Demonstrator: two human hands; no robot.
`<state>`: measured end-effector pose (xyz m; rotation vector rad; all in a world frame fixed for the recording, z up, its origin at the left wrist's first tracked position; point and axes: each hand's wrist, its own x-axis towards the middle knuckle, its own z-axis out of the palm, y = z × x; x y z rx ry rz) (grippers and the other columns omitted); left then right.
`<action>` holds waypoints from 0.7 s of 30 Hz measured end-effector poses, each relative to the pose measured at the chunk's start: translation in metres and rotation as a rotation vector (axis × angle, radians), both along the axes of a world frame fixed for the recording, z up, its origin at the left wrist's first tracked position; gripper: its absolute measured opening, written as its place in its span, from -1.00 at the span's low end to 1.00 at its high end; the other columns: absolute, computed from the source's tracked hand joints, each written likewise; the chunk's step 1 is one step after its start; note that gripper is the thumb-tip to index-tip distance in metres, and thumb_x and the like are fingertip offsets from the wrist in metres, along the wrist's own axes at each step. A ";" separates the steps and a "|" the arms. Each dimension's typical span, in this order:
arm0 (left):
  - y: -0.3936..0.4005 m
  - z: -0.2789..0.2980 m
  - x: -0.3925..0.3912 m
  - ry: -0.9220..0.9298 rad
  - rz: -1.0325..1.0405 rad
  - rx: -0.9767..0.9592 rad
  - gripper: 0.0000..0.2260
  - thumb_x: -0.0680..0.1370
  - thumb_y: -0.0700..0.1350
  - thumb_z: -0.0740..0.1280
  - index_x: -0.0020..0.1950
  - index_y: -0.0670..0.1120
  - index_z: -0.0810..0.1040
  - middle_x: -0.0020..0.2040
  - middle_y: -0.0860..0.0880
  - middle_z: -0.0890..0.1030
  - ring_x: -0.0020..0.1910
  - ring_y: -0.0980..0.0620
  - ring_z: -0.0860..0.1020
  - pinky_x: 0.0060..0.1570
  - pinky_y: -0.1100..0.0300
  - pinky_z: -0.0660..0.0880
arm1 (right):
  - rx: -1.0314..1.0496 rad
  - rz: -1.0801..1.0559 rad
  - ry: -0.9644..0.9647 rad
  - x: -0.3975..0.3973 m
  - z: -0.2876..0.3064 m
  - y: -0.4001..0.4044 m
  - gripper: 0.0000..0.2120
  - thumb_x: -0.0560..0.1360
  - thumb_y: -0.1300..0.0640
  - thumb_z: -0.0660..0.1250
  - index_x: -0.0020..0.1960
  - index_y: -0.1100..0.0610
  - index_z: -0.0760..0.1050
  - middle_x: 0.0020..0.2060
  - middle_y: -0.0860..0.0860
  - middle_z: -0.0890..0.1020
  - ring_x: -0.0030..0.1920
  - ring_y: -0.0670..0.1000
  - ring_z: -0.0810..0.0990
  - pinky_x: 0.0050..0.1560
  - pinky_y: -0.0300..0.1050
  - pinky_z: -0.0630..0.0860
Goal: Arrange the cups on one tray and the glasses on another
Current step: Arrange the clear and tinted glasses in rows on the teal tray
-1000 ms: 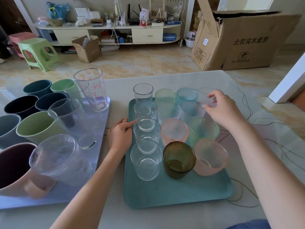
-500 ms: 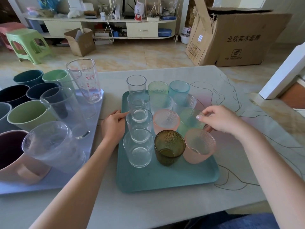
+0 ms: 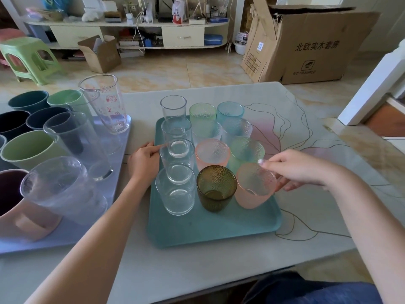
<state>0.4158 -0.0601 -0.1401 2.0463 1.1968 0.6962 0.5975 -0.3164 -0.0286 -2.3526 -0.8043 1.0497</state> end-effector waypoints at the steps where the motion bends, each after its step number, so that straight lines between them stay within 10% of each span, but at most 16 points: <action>1: -0.001 0.001 0.000 -0.004 0.001 -0.006 -0.75 0.57 -0.10 0.22 0.16 0.09 0.61 0.32 -0.03 0.52 0.33 -0.06 0.43 0.12 0.12 0.36 | 0.003 0.012 0.000 -0.002 0.001 -0.001 -0.67 0.57 -0.08 0.20 0.04 0.16 0.56 -0.27 0.02 0.58 -0.25 0.02 0.61 -0.24 -0.19 0.47; 10: -0.003 0.000 0.001 -0.048 -0.008 -0.014 -0.73 0.56 -0.13 0.22 0.12 0.20 0.57 -0.04 0.21 0.58 0.04 -0.01 0.47 -0.14 0.22 0.34 | -0.001 0.066 -0.046 -0.005 0.002 -0.002 -0.73 0.58 -0.02 0.21 0.00 0.15 0.58 -0.19 0.03 0.62 -0.29 -0.02 0.60 -0.26 -0.20 0.47; 13: 0.001 -0.003 -0.001 -0.018 0.014 -0.037 -0.72 0.56 -0.10 0.23 0.22 0.11 0.58 0.26 0.04 0.56 0.23 0.00 0.49 0.09 0.19 0.38 | 0.072 -0.058 0.053 0.004 0.005 -0.011 -0.64 0.60 -0.08 0.11 0.01 0.14 0.55 -0.21 0.08 0.63 -0.26 0.03 0.61 -0.22 -0.15 0.52; 21: -0.018 -0.004 -0.022 -0.132 -0.039 -0.203 -0.55 0.55 -0.10 0.24 0.44 0.07 0.31 0.32 0.16 0.45 0.31 0.12 0.44 0.33 0.19 0.32 | -0.153 -0.014 0.086 0.014 -0.033 -0.023 -0.74 0.60 0.02 0.18 -0.01 0.23 0.47 -0.24 0.12 0.63 -0.28 0.05 0.62 -0.25 -0.13 0.56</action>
